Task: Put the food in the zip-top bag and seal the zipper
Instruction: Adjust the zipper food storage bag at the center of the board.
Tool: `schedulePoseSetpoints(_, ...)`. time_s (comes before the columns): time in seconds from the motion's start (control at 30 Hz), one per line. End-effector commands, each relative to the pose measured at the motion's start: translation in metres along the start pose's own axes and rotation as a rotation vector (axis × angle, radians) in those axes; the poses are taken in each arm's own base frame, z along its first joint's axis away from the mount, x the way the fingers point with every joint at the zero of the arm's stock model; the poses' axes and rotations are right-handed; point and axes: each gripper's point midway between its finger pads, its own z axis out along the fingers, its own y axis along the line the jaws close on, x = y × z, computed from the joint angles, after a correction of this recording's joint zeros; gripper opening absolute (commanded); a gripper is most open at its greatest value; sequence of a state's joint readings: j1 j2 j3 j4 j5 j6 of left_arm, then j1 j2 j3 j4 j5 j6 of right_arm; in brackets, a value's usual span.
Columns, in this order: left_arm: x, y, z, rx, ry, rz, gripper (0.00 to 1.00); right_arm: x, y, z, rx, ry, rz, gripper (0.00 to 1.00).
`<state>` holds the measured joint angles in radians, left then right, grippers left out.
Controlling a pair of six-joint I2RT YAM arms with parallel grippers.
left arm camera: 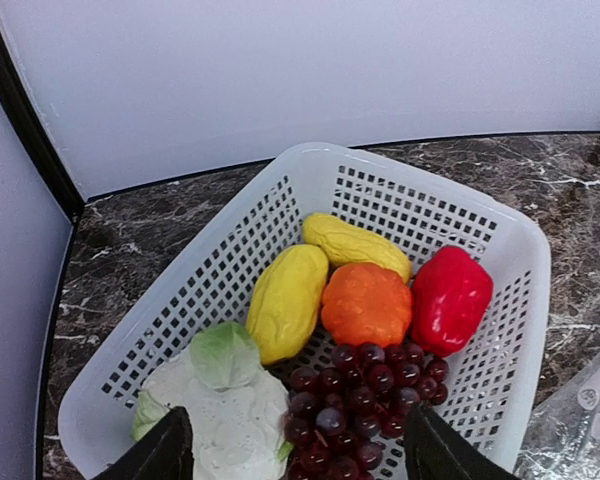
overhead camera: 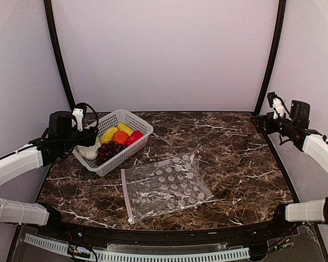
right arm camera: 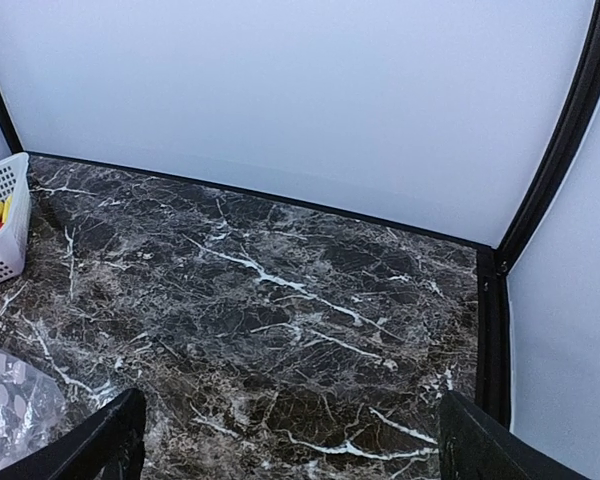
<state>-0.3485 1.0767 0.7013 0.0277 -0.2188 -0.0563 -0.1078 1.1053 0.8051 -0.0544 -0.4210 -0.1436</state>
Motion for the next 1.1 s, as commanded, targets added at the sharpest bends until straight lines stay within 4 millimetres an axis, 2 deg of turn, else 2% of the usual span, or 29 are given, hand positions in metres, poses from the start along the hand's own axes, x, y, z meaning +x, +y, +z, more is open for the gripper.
schedulePoseSetpoints(0.0,-0.02,-0.032,-0.009,0.196,-0.022,0.023,0.72,-0.008,-0.007,0.001,0.017,-0.048,-0.047,0.98)
schedulePoseSetpoints(0.13,-0.021,-0.057,-0.014,0.314,-0.012,0.091,0.69,-0.001,0.004,0.0,-0.057,-0.042,-0.115,0.99)
schedulePoseSetpoints(0.27,-0.026,-0.068,-0.02,0.356,-0.013,0.116,0.69,-0.002,0.008,-0.003,-0.08,-0.05,-0.098,0.99)
schedulePoseSetpoints(0.3,-0.027,-0.068,-0.021,0.354,-0.016,0.113,0.81,-0.003,0.003,-0.003,-0.053,-0.051,-0.087,0.99)
schedulePoseSetpoints(0.37,-0.026,-0.061,-0.018,0.307,-0.008,0.095,0.93,0.0,0.001,-0.002,-0.042,-0.044,-0.08,0.99)
schedulePoseSetpoints(0.47,-0.018,-0.051,-0.009,0.235,0.019,0.09,0.98,0.005,0.02,-0.003,-0.147,-0.058,-0.167,0.99)
schedulePoseSetpoints(0.53,-0.007,-0.056,-0.001,0.252,0.054,0.092,0.99,0.006,0.031,-0.007,-0.202,-0.075,-0.198,0.99)
schedulePoseSetpoints(0.63,0.0,-0.083,0.003,0.392,0.108,0.098,0.99,-0.003,0.037,-0.012,-0.215,-0.103,-0.213,0.99)
schedulePoseSetpoints(0.7,-0.004,-0.09,0.002,0.419,0.118,0.099,0.99,-0.005,0.042,-0.014,-0.234,-0.085,-0.213,0.99)
schedulePoseSetpoints(0.73,-0.012,-0.093,0.0,0.43,0.109,0.1,0.99,-0.007,0.043,-0.015,-0.237,-0.085,-0.213,0.99)
schedulePoseSetpoints(0.77,-0.006,-0.096,-0.001,0.439,0.147,0.109,0.98,-0.009,0.039,-0.015,-0.211,-0.089,-0.211,0.99)
schedulePoseSetpoints(0.8,-0.015,-0.099,-0.003,0.442,0.143,0.116,0.93,-0.011,0.033,-0.015,-0.168,-0.095,-0.196,0.99)
schedulePoseSetpoints(0.83,-0.004,-0.106,-0.006,0.461,0.203,0.136,0.9,-0.012,0.022,-0.015,-0.105,-0.093,-0.178,0.99)
schedulePoseSetpoints(0.87,-0.01,-0.112,-0.01,0.478,0.208,0.142,0.82,-0.009,0.016,-0.014,-0.069,-0.08,-0.153,0.99)
schedulePoseSetpoints(0.93,0.009,-0.128,-0.022,0.518,0.31,0.167,0.75,-0.003,0.009,-0.007,-0.046,-0.053,-0.125,0.99)
schedulePoseSetpoints(1.0,0.024,-0.158,-0.044,0.569,0.353,0.257,0.73,0.001,0.009,-0.004,-0.06,-0.033,-0.16,0.99)
schedulePoseSetpoints(1.07,0.037,-0.162,-0.054,0.507,0.406,0.321,0.74,-0.001,0.01,-0.004,-0.069,-0.031,-0.18,0.99)
